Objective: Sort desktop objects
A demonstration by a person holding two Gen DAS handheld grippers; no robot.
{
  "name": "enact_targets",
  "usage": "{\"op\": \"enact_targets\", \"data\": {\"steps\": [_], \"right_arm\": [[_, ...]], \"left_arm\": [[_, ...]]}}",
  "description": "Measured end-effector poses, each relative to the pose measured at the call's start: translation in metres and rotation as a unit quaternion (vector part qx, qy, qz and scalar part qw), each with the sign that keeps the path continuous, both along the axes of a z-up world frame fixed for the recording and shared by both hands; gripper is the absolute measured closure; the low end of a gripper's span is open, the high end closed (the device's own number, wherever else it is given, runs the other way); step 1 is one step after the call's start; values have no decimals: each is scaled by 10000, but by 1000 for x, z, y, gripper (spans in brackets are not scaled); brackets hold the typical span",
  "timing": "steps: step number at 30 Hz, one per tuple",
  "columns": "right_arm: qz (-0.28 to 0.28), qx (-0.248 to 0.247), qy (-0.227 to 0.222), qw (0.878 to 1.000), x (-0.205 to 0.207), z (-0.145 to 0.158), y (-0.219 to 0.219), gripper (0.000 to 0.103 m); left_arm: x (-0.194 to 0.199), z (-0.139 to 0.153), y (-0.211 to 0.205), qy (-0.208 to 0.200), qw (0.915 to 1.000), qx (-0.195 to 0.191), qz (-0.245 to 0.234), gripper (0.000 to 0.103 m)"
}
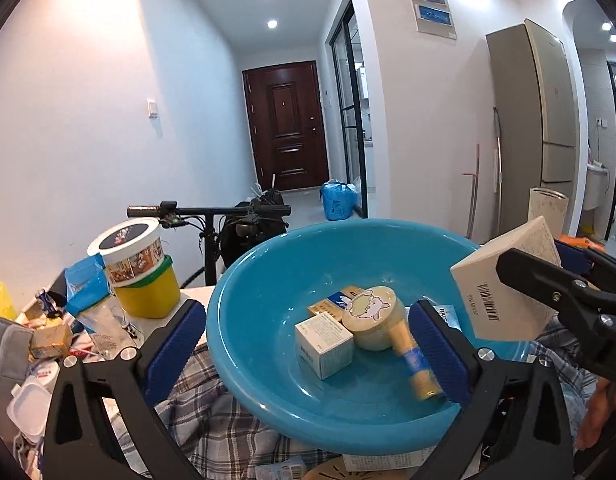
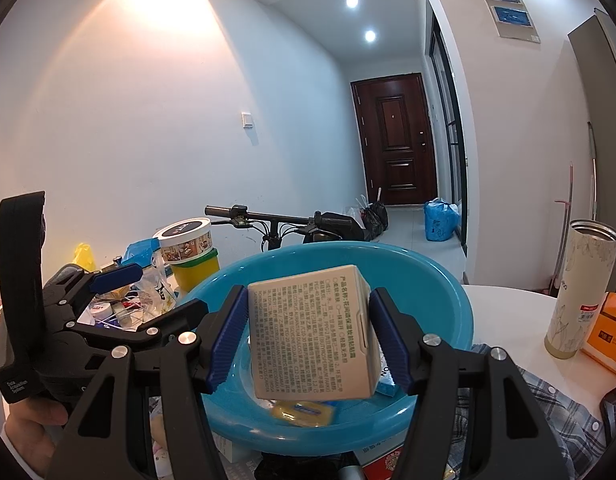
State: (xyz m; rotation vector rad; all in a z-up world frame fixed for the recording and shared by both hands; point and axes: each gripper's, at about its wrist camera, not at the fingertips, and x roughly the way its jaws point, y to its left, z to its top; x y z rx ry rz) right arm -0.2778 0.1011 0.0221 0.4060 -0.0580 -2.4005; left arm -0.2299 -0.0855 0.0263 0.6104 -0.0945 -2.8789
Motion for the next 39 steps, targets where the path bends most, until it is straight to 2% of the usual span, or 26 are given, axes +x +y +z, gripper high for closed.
{"op": "enact_targets", "data": {"steps": [7,29,31,32,39], "right_arm": [[36,41,-13,10000,-1,0,0,42],[73,64,-64,9999,-1,-1,0,41],[78,104,-124,9998,-3,-3,0,19],[76,109,-170,9998,-5,-5,-1,1],[-22,208,35,9998,1,1,3,0]], "left_arm": [[2,2,-11,39,9994,333,-25,0],[5,5,-11,64,9992,394,-68,0],[6,5,-10,79,9990,430,-106,0],[6,5,-10,93,9990,432,-105,0],[10,4,-13,142,9985,520,-82,0]]}}
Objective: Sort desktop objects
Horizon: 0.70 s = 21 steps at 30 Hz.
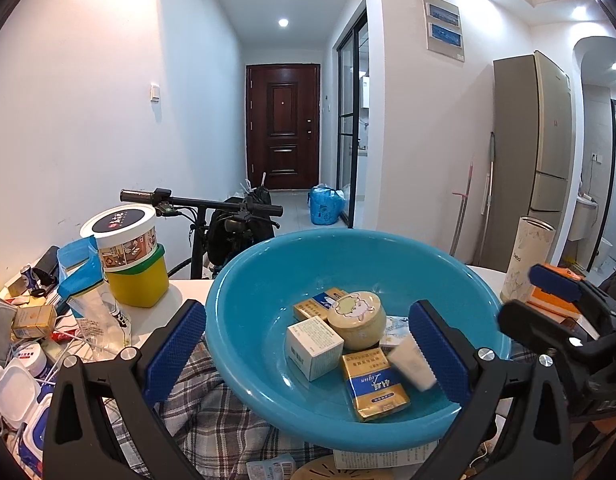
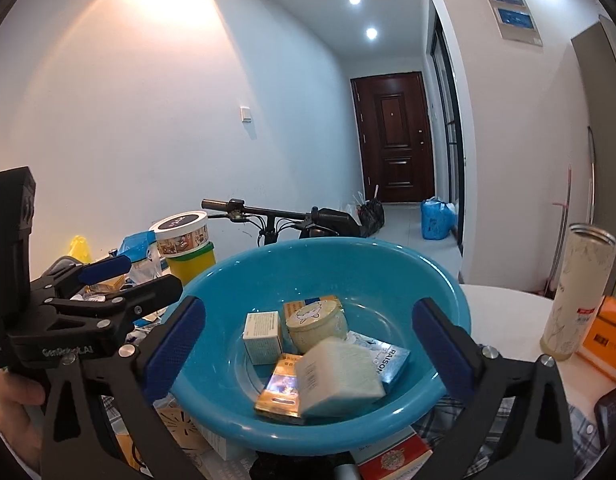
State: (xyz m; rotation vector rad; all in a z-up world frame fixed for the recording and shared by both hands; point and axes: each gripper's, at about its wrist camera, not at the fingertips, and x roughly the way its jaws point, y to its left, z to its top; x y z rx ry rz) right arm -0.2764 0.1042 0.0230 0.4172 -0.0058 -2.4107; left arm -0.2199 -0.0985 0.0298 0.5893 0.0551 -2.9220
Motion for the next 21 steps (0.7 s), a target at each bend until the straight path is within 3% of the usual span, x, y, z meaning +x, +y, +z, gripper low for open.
{"op": "enact_targets", "data": {"steps": [5,11,16,19,21], "right_arm": [[129,-55,-56,9999,24,18,24,0],[-224,-47,476,9986,111,76,89,0],[-91,-304,815,9962,195,116,142,0],[248,-304,718,9967,233,112,159,0],[364,-39,545,9978,248,97,157,0]], "left_arm": [[1,3,-7,21,9998,169,-33,0],[5,6,-7,47,9993,355,-144,0],[23,15,-13,125,9931,1082,-442,0],[53,27,-9,255,9935,1021,-428,0],[72,33,-6,322,9954,828,-372,0]]}}
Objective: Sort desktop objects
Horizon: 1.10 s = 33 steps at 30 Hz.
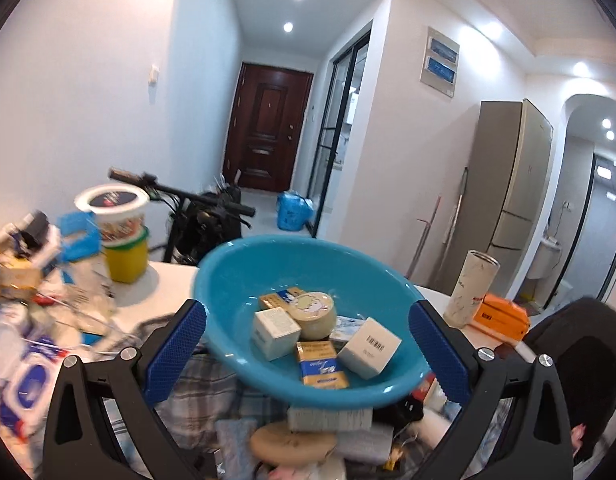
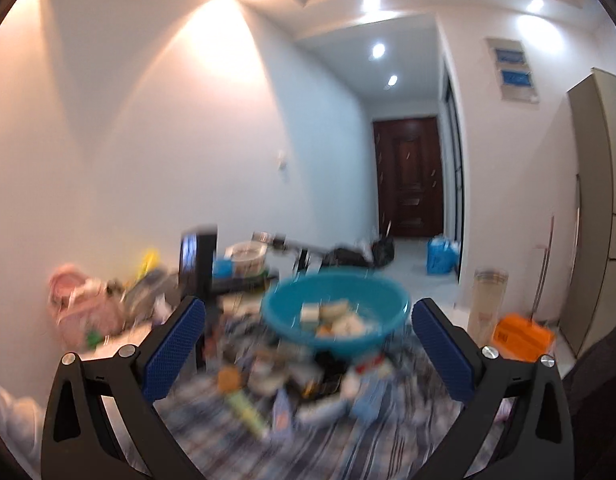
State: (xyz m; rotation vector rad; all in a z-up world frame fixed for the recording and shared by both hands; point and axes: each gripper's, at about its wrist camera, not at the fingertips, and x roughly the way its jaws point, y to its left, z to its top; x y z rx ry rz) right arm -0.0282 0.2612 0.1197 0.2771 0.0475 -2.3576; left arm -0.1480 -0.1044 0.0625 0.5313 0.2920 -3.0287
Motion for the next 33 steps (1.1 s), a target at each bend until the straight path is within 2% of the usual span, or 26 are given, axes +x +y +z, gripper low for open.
{"op": "enact_targets", "data": {"steps": [4,7,12,18,22,24,28,33], "right_arm": [[-75,448,-52,9990,9,-38,-20,0],[-93,659,60,9978,5,-64,-37,0],[-12,631,-240,9977,-15,-90,-57,0],[-166,506,-629,9966,-32,-111,-65,0],[-462,791,-701,9933,-43,-127,-68,0],[-730,955,-784,9896,-51,-136,-69,0],[-735,727,-1194,9874,-65,-149,-61,0],[-801,673,-1202,9872,-65,-152,-57,0]], "left_arm": [[41,4,10,20,9982,-543,240,0],[73,4,20,56,9965,-789,251,0],[114,1,37,21,9934,-1096,336,0],[137,-20,49,-224,9934,-1088,274,0],[140,-41,57,-524,9917,-1137,293,0],[140,-51,59,-621,9926,-1022,197,0],[135,-64,62,-798,9907,-1090,140,0],[134,-68,62,-837,9911,-1029,71,0]]}}
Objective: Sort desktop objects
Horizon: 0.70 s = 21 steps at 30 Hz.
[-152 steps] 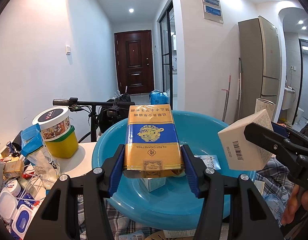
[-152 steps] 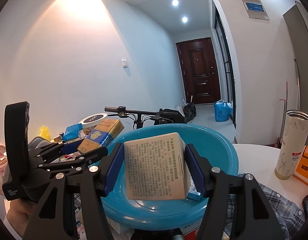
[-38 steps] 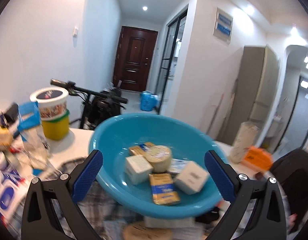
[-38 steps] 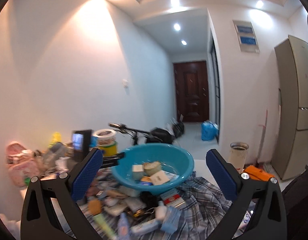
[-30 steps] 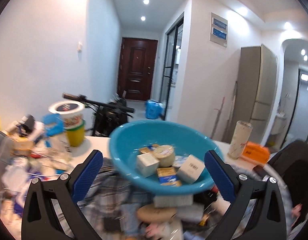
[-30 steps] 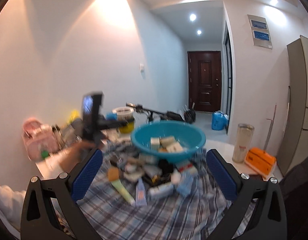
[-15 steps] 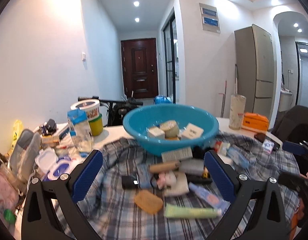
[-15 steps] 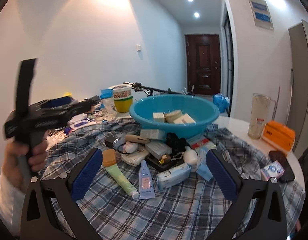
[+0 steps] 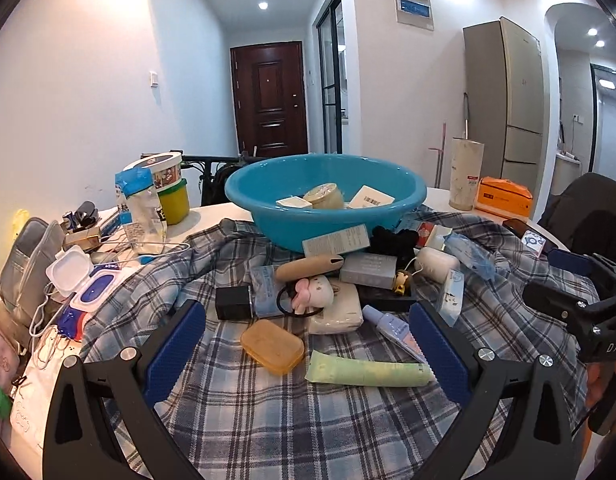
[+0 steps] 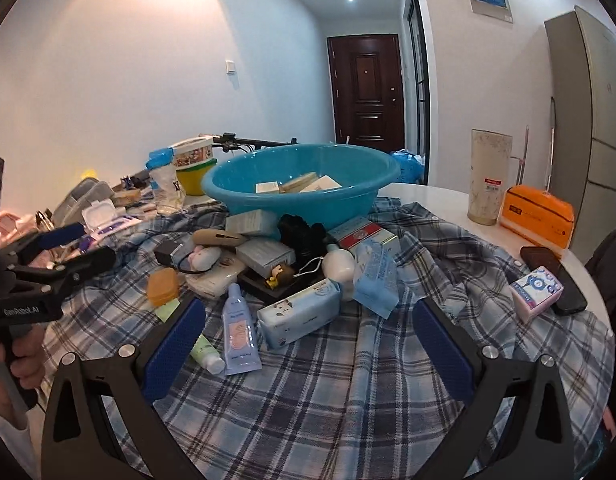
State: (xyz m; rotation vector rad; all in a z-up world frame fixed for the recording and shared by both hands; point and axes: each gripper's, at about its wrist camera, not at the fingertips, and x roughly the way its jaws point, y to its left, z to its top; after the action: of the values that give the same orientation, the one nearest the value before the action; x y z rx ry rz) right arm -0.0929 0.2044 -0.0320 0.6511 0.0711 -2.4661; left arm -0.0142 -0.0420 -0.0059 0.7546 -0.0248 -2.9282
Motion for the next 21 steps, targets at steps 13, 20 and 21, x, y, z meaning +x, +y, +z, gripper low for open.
{"op": "enact_targets", "data": {"steps": [13,20,21], "right_arm": [[26,-36,-52,10000,2,-1,0,0],[40,-52,-16,10000,5,0,0,0],[46,-57,-12,10000,5,0,0,0]], "left_arm": [[-1,-4,5,-17,9999,67,-127,0],[1,-3,4,-5,9998,132,-174,0],[0,-3,3,-17,9998,152,-161,0]]}}
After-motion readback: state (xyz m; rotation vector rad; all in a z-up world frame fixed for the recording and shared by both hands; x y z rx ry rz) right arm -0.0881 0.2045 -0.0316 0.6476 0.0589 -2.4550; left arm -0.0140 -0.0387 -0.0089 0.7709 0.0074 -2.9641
